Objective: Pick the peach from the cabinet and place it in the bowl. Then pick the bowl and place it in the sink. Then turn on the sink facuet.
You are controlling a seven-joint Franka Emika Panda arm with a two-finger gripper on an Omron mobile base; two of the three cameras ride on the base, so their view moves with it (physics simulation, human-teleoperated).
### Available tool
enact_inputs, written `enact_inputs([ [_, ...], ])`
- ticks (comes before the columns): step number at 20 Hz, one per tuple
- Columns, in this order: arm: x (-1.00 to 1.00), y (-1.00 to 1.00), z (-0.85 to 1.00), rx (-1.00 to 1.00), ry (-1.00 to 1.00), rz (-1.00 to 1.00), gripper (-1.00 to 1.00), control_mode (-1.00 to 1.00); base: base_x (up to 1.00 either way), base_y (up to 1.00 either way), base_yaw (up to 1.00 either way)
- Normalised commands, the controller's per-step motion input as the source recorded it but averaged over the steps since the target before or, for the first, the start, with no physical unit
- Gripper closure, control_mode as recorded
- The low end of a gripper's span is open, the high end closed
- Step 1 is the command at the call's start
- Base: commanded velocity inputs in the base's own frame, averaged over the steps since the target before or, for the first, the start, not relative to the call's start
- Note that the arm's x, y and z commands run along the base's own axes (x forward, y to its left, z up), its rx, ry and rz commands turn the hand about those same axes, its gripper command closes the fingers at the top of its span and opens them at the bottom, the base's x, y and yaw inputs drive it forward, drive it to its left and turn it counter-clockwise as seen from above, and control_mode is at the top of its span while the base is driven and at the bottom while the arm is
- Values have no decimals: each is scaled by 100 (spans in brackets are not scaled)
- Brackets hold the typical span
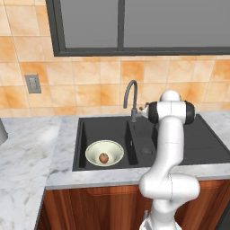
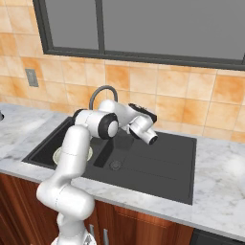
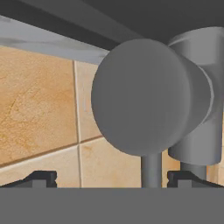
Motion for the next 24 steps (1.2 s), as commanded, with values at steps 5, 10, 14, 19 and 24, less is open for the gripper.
enact_inputs([
  [5,40,-17,-16,0,5,0,-100,-100,0,0,0],
  [10,26,-17,-7,0,5,0,100,-100,0,0,0],
  [14,1,-34,0,6,8,0,100,-100,0,0,0],
  [19,0,-69,0,17,9,-3,100,-100,0,0,0],
  [24,0,-79,0,14,10,-5,100,-100,0,0,0],
])
